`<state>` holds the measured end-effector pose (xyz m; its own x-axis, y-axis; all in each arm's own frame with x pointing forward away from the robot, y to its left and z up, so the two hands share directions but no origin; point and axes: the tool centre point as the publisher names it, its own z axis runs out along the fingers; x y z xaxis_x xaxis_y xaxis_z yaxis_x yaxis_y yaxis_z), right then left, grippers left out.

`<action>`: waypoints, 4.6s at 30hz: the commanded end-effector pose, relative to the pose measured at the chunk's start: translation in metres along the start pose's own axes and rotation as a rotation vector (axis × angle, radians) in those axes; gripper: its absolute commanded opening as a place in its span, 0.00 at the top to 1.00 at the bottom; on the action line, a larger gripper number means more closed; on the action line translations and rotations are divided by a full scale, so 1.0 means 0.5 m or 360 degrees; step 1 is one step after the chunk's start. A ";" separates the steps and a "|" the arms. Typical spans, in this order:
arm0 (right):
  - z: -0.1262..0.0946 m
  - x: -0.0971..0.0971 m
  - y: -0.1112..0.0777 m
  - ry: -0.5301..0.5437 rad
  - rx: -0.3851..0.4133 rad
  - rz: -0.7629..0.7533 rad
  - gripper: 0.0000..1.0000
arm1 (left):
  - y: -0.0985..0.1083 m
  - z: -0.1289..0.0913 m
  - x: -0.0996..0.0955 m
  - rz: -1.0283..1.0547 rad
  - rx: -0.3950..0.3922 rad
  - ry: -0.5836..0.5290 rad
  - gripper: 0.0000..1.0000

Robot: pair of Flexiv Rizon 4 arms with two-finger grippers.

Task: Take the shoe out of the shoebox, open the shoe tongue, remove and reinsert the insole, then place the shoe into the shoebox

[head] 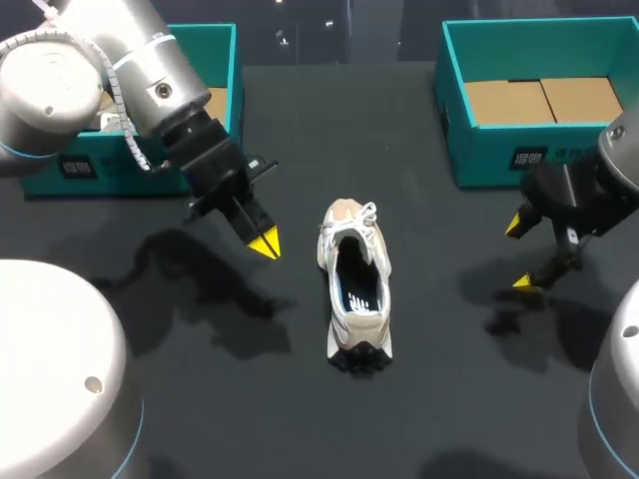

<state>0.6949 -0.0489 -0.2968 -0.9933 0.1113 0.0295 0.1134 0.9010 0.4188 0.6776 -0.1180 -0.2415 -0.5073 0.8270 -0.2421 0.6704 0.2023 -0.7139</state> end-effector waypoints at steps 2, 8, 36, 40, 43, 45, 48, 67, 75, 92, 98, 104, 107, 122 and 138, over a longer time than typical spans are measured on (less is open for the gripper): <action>-0.008 0.014 -0.020 -0.0008 -0.0023 -0.0016 0.00 | -0.014 0.019 -0.046 0.0130 -0.0143 0.0231 1.00; -0.011 0.015 -0.023 -0.0005 -0.0021 -0.0012 0.00 | -0.009 0.057 -0.097 0.0248 -0.0326 0.0422 1.00; -0.011 0.015 -0.023 -0.0005 -0.0021 -0.0012 0.00 | 0.057 0.179 -0.148 0.0355 -0.0643 0.0843 1.00; -0.011 0.015 -0.023 -0.0005 -0.0021 -0.0012 0.00 | 0.057 0.179 -0.148 0.0355 -0.0643 0.0843 1.00; -0.011 0.015 -0.023 -0.0005 -0.0021 -0.0012 0.00 | 0.072 0.198 -0.151 0.0385 -0.0629 0.0881 1.00; -0.011 0.015 -0.023 -0.0005 -0.0021 -0.0012 0.00 | 0.090 0.213 -0.153 0.0388 -0.0622 0.0898 1.00; -0.011 0.015 -0.023 -0.0005 -0.0021 -0.0012 0.00 | 0.110 0.234 -0.150 0.0408 -0.0600 0.0943 1.00; -0.011 0.015 -0.023 -0.0005 -0.0021 -0.0012 0.00 | 0.177 0.310 -0.084 0.0378 -0.0593 0.1154 1.00; -0.011 0.015 -0.023 -0.0005 -0.0021 -0.0012 0.00 | 0.207 0.334 -0.072 0.0414 -0.0621 0.1018 1.00; -0.011 0.015 -0.023 -0.0005 -0.0021 -0.0012 0.00 | 0.154 0.348 -0.113 0.0593 -0.0677 0.0808 1.00; -0.011 0.015 -0.023 -0.0005 -0.0021 -0.0012 0.00 | 0.190 0.363 -0.122 0.0549 -0.0755 0.0828 1.00; -0.011 0.015 -0.023 -0.0005 -0.0021 -0.0012 0.00 | 0.169 0.330 -0.123 0.0565 -0.0831 0.0773 1.00; -0.011 0.015 -0.023 -0.0005 -0.0021 -0.0012 0.00 | 0.149 0.306 -0.126 0.0584 -0.0906 0.0736 1.00; -0.011 0.015 -0.023 -0.0005 -0.0021 -0.0012 0.00 | 0.129 0.251 -0.167 0.0638 -0.1232 0.0634 1.00; -0.011 0.015 -0.023 -0.0005 -0.0021 -0.0012 0.00 | 0.157 0.238 -0.168 0.0619 -0.1217 0.0653 0.53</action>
<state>0.6877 -0.0611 -0.2962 -0.9943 0.1034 0.0265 0.1047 0.8951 0.4334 0.7044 -0.2352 -0.3535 -0.0427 0.9990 -0.0149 0.9985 0.0432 0.0340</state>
